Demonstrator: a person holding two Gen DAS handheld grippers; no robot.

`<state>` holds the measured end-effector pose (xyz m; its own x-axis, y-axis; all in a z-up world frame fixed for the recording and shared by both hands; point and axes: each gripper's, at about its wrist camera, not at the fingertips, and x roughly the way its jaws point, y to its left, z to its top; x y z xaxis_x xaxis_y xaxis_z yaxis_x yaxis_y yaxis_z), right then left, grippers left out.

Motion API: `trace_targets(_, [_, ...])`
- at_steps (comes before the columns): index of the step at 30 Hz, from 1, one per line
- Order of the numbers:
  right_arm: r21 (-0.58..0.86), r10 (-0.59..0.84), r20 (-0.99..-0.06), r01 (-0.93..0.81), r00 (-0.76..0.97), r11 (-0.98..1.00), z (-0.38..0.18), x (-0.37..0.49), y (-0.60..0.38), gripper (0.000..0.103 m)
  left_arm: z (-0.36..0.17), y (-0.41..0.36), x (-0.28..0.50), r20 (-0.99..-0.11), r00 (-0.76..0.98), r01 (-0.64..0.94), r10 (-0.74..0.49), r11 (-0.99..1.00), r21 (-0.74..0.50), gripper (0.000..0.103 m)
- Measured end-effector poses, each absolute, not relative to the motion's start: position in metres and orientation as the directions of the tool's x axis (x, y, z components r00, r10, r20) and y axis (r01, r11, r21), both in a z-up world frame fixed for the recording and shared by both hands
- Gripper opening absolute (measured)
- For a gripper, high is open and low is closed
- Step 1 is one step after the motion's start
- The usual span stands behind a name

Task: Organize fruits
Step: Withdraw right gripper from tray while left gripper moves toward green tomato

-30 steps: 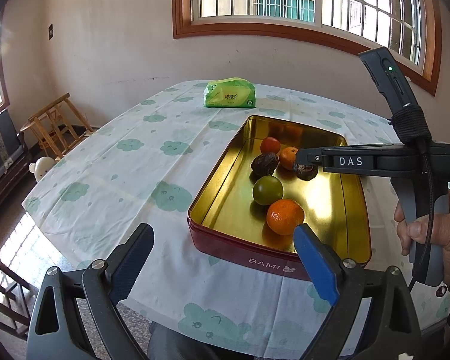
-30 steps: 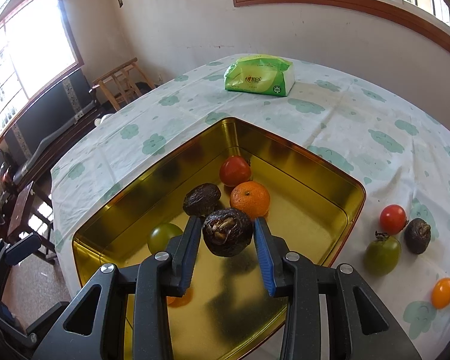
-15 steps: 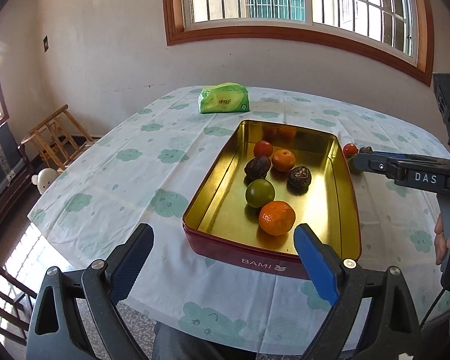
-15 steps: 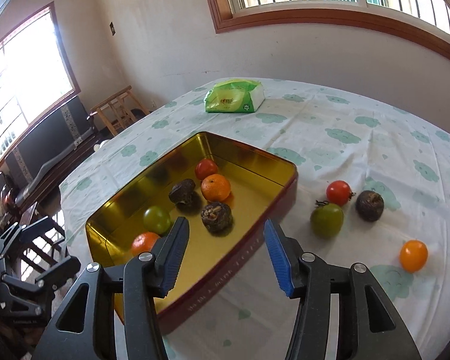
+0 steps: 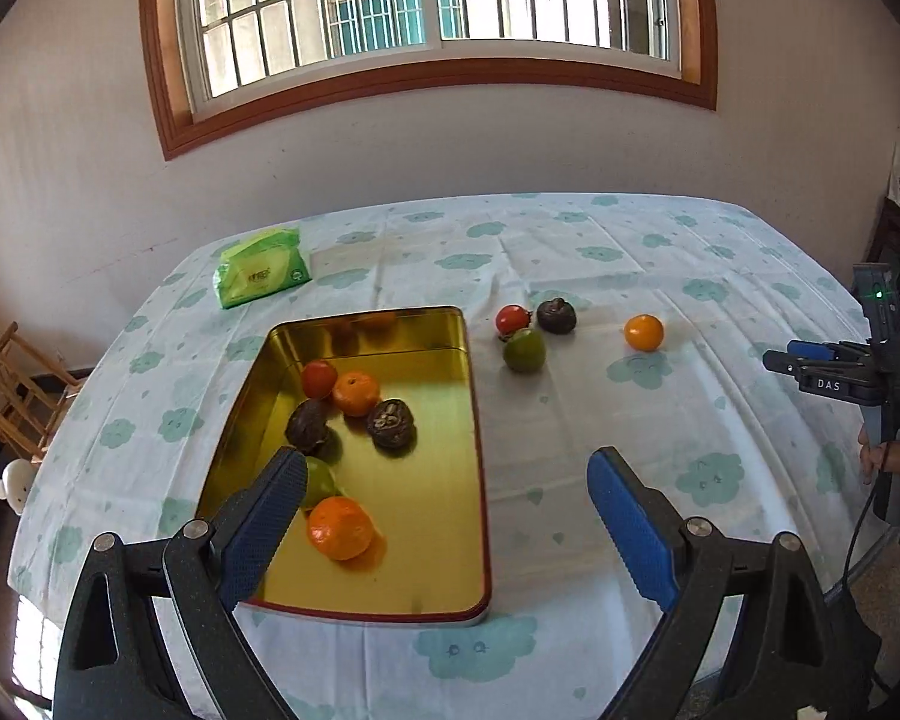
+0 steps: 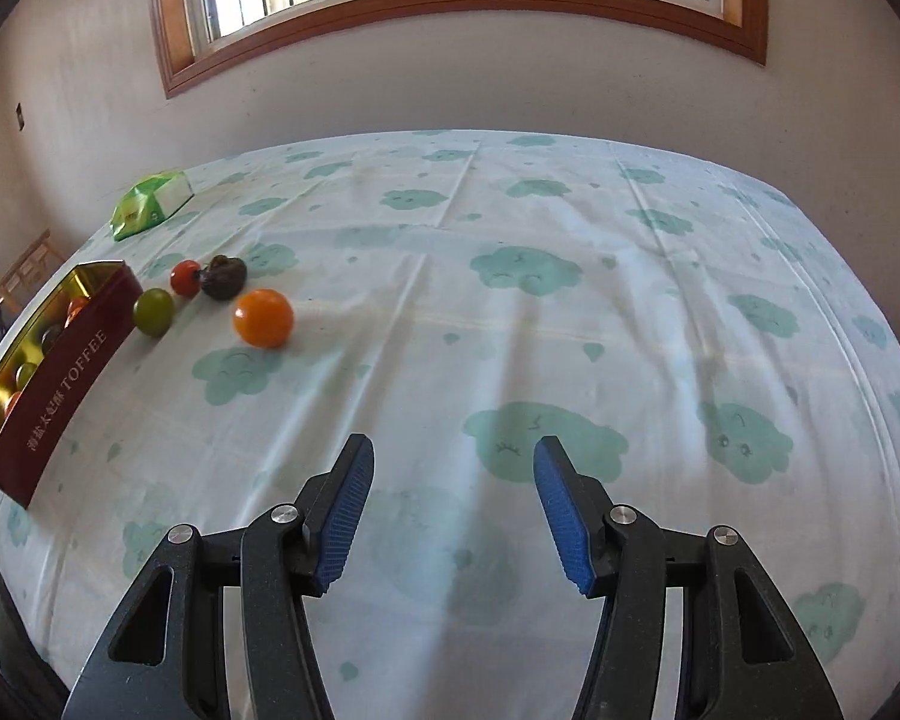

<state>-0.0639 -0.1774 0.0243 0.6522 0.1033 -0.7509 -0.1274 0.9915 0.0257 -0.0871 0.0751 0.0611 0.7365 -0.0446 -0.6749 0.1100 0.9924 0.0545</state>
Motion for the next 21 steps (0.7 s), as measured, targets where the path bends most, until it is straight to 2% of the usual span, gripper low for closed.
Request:
trace_targets(3, [0.081,0.114,-0.749,-0.081,0.653,0.993,0.014,-0.060,-0.195,0.059,0.062,0.049,-0.058,-0.710,0.688,0.183,-0.147,0.983,-0.026,0.090])
trace_targets(7, [0.188,0.181,-0.717,-0.064,0.673,0.980,0.015,-0.058,-0.208,0.063,0.049,0.022,-0.011,-0.764,0.605,0.192,-0.224,0.972,-0.134,0.073])
trace_targets(11, [0.221,0.220,-0.689,-0.089,0.691,0.971,0.017,-0.060,-0.203,0.068,0.024,0.015,0.034,-0.819,0.544,0.106,-0.179,0.984,-0.145,0.062])
trace_targets(14, [0.248,0.247,-0.669,-0.102,0.702,0.963,0.016,-0.060,-0.200,0.071,0.007,0.015,0.056,-0.845,0.509,0.055,-0.161,0.986,-0.154,0.058])
trace_targets(18, [0.275,0.279,-0.647,-0.124,0.710,0.953,0.014,-0.058,-0.190,0.074,-0.009,0.018,0.076,-0.866,0.490,0.007,-0.102,0.994,-0.113,0.057])
trace_targets(21, [0.288,0.298,-0.633,-0.140,0.715,0.947,0.013,-0.058,-0.185,0.076,-0.016,0.020,0.087,-0.874,0.476,-0.013,-0.101,0.992,-0.122,0.057])
